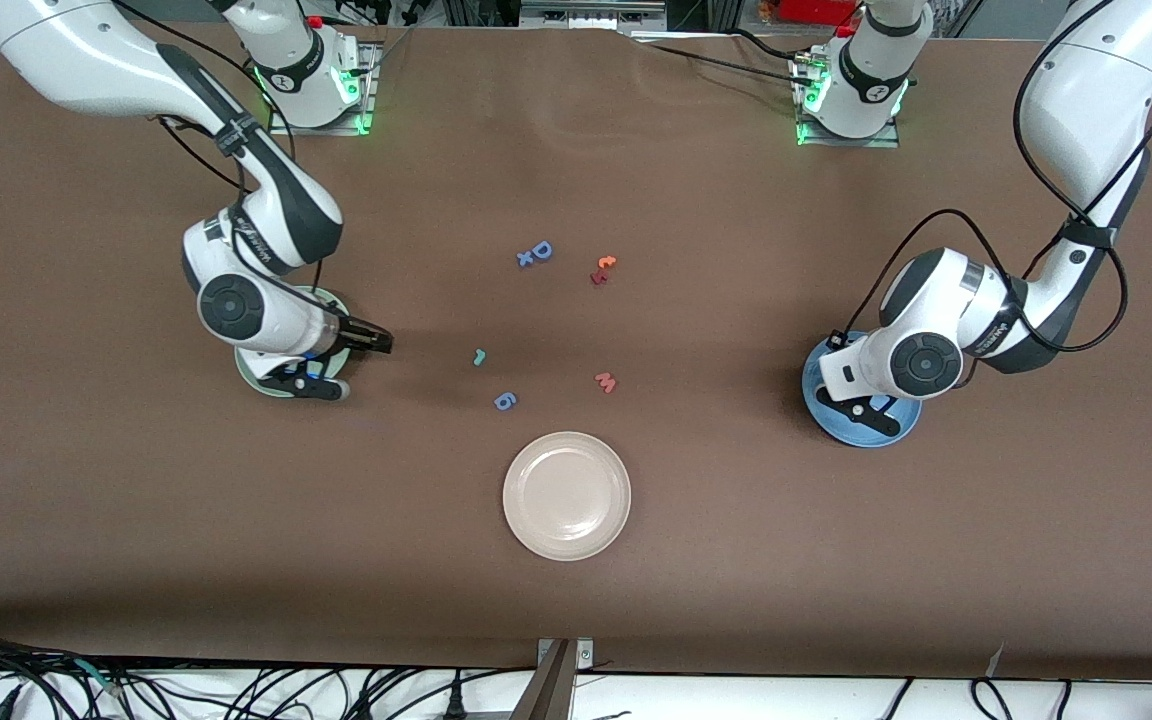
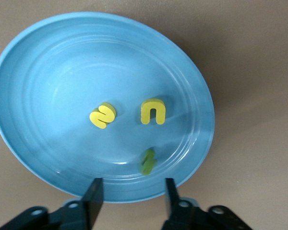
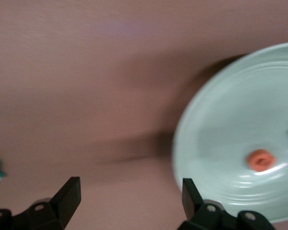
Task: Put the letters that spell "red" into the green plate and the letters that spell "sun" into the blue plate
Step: 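Place the n in the blue plate while the right gripper reaches the cyan r, then grasp the cyan r with the right gripper while the left gripper withdraws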
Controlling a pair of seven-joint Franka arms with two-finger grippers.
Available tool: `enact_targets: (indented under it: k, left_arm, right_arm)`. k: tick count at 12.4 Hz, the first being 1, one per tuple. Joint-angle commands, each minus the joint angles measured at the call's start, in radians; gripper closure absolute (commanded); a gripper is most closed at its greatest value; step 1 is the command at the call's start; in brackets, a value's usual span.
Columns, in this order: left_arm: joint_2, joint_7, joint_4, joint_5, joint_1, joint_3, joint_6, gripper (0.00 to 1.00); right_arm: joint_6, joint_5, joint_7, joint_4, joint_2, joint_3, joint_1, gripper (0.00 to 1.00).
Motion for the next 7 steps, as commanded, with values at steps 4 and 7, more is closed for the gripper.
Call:
enact_targets:
  k: [4, 7]
  left_arm:
    - [-0.061, 0.015, 0.094, -0.043, 0.012, -0.064, -0.01, 0.0]
    - [-0.138, 0.014, 0.195, -0.138, 0.007, -0.065, -0.126, 0.0]
  right_arm:
    - [0.159, -0.008, 0.291, 0.121, 0.167, -0.013, 0.213, 0.06]
    - [0.159, -0.008, 0.364, 0.179, 0.177, -0.112, 0.351, 0.08]
